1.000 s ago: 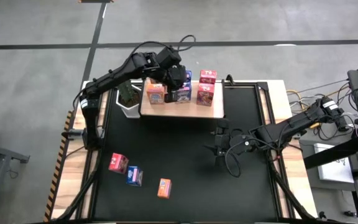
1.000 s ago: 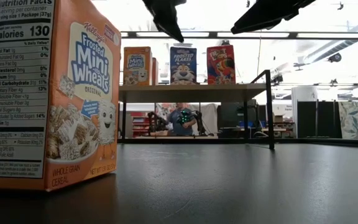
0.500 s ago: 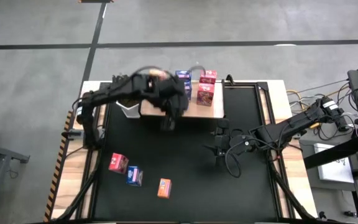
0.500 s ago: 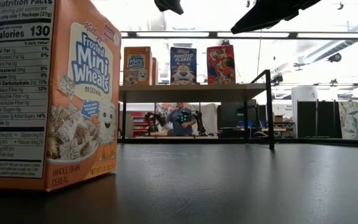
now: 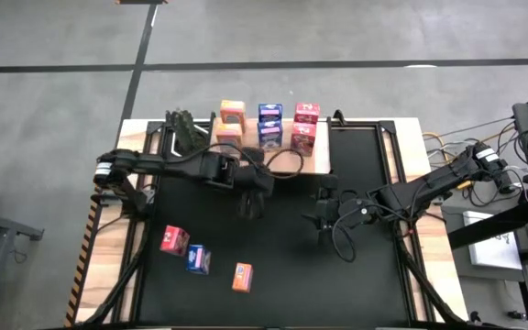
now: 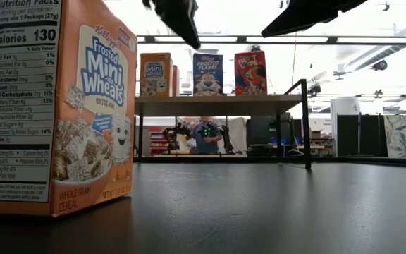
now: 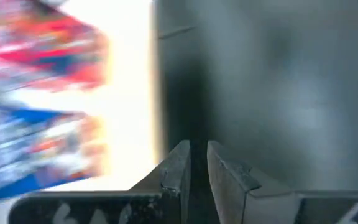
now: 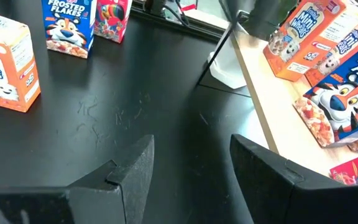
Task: Stack cereal on shelf
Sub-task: Put the top blue cereal box on the shelf aligned with the other blue cereal box
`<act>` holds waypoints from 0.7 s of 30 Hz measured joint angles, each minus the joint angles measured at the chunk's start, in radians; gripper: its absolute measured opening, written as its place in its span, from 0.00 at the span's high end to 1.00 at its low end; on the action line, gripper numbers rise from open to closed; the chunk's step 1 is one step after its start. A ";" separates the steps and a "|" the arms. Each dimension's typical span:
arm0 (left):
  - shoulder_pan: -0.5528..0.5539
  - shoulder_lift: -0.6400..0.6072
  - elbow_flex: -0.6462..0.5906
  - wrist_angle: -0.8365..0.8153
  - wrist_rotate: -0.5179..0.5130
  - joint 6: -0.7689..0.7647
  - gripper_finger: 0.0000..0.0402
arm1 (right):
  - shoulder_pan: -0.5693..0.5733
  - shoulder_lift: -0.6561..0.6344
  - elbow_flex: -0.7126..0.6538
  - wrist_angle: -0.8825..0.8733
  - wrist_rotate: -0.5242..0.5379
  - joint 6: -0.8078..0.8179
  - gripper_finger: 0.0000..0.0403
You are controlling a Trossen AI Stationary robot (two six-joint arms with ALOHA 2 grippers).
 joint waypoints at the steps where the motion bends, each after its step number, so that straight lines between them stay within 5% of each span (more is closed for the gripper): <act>1: 0.008 -0.014 -0.035 0.042 -0.075 0.011 0.91 | 0.000 0.000 0.000 0.000 0.000 -0.004 0.50; 6: 0.057 -0.051 -0.157 0.248 -0.283 0.114 0.91 | 0.000 0.000 0.000 0.006 0.000 -0.009 0.50; 21: 0.208 -0.062 -0.192 0.345 -0.283 0.175 0.91 | 0.000 0.000 0.000 0.016 0.000 -0.012 0.50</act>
